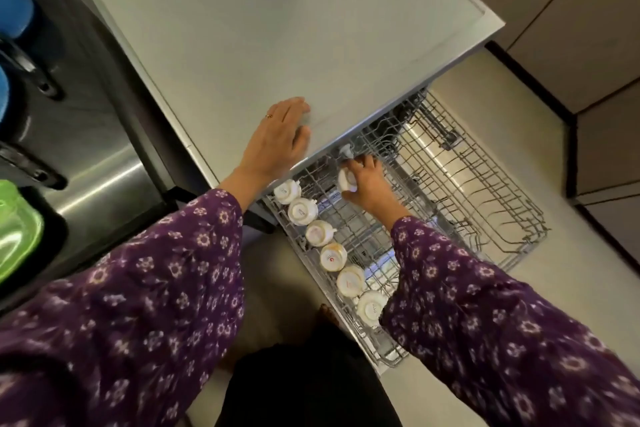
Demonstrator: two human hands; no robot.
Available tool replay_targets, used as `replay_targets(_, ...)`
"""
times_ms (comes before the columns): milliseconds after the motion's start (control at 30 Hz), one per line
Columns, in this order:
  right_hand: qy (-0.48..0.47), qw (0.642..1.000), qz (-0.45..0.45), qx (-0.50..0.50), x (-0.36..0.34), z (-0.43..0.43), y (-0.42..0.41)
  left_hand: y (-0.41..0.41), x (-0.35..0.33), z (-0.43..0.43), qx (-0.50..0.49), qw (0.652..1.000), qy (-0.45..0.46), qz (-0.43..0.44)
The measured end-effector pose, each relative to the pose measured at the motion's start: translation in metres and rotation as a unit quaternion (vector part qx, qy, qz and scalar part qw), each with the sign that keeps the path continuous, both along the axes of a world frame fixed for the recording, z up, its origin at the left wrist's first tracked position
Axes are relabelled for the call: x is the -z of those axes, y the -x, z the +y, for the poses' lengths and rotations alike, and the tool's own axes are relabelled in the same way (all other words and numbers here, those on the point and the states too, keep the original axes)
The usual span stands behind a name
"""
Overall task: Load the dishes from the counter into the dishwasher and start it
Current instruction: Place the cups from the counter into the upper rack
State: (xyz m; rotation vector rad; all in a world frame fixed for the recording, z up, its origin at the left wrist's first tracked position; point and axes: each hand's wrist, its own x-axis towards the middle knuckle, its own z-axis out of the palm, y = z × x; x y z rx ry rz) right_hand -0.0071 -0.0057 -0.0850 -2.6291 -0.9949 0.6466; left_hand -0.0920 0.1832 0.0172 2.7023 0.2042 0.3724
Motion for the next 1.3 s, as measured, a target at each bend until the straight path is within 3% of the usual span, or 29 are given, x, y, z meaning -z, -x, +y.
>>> replay_targets(333, -0.004, 0.996, 0.017, -0.089, 0.047, 0.068, -0.011, -0.006, 0.004, 0.004, 0.009, 1.0, 0.013, -0.021)
replay_targets(500, 0.033, 0.994, 0.095, -0.044, 0.077, 0.091, -0.012, -0.007, 0.004, 0.005, 0.007, 0.999, 0.028, -0.013)
replay_targets(700, 0.092, 0.99, 0.073, -0.084, 0.118, 0.095, -0.018, -0.007, 0.004, 0.004, 0.005, 0.999, 0.029, -0.024)
replay_targets(933, 0.088, 0.992, 0.049, -0.076, 0.111, 0.088, -0.012, -0.006, 0.008, 0.005, 0.011, 0.999, 0.023, -0.036)
replay_targets(1033, 0.031, 0.996, 0.073, -0.046, 0.103, 0.082, -0.009, -0.007, 0.009, 0.006, 0.014, 0.999, 0.022, -0.039)
replay_targets(1200, 0.0, 0.999, 0.051, 0.006, 0.06, 0.064, 0.012, -0.004, 0.007, 0.006, 0.014, 0.999, 0.022, -0.036)
replay_targets(1300, 0.002, 0.997, 0.07, -0.034, 0.02, 0.054, 0.042, -0.001, -0.002, 0.004, 0.012, 1.0, -0.002, -0.023)
